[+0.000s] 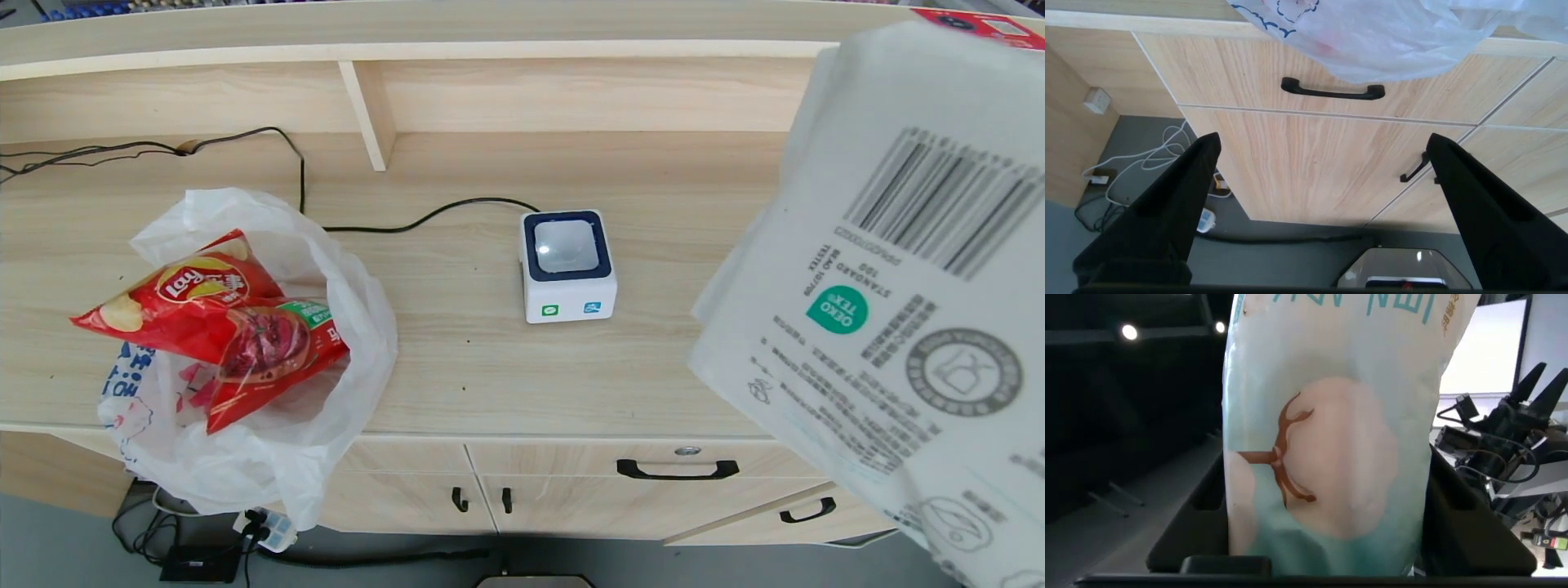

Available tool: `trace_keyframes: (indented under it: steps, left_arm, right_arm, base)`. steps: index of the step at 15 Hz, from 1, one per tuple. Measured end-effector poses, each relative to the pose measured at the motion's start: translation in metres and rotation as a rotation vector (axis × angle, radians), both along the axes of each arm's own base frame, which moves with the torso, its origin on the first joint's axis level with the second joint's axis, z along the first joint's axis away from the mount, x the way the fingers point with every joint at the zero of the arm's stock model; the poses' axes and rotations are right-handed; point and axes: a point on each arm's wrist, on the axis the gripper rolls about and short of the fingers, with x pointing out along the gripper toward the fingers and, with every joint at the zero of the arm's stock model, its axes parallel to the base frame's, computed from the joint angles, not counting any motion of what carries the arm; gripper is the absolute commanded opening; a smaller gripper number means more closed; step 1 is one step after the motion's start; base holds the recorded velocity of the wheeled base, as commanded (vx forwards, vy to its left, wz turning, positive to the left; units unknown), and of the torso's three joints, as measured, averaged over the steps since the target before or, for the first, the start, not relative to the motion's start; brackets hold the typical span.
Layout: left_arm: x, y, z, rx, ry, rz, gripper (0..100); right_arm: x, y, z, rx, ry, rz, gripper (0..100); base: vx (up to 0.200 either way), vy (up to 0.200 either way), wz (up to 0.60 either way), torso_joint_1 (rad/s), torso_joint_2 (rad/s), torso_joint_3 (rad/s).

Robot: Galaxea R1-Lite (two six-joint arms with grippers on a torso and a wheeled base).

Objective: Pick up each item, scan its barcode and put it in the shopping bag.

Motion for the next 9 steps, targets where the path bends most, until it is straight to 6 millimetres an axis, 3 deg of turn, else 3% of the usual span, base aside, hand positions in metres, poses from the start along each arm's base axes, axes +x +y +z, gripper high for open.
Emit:
trace_keyframes:
  steps: [5, 7, 9]
  left_arm:
    - [0.000, 0.000, 0.000, -0.001, 0.000, 0.000, 100]
    - [0.000, 0.000, 0.000, -0.001, 0.000, 0.000, 100]
    - [0.000, 0.000, 0.000, -0.001, 0.000, 0.000, 100]
  right_arm:
    - [-0.002, 0.001, 0.003, 0.004, -0.080, -0.016, 0]
    - [0.004, 0.003, 0.001, -0.060, -0.285, -0.147, 0]
    - [0.018, 0.008, -0.005, -0.203, -0.601, -0.358, 0]
  base:
    - [0.000, 0.000, 0.00, 0.000, 0.00, 0.000]
    - [0.000, 0.000, 0.00, 0.000, 0.00, 0.000]
    - [0.000, 0.000, 0.00, 0.000, 0.00, 0.000]
